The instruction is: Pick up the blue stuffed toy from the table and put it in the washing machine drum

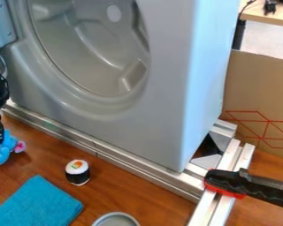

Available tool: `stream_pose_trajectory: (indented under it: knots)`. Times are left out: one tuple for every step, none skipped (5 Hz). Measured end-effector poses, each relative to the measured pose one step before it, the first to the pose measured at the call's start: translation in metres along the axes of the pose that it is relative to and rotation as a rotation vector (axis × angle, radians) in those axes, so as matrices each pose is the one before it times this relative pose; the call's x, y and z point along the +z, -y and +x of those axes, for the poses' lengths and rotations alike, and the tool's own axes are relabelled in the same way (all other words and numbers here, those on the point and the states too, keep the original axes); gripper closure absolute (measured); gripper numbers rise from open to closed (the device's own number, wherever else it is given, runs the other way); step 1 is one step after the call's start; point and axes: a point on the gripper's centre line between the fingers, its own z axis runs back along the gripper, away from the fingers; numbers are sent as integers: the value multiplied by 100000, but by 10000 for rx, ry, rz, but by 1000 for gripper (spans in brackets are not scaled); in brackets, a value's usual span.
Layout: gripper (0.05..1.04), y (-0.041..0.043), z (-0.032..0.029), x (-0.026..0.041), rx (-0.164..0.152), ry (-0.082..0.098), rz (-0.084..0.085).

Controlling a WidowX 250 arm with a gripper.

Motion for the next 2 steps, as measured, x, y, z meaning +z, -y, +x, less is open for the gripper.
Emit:
stream_pose_trajectory:
  knots:
    - [80, -49, 521, -581, 24, 59, -223]
    - [81, 816, 769, -813, -632, 238, -865]
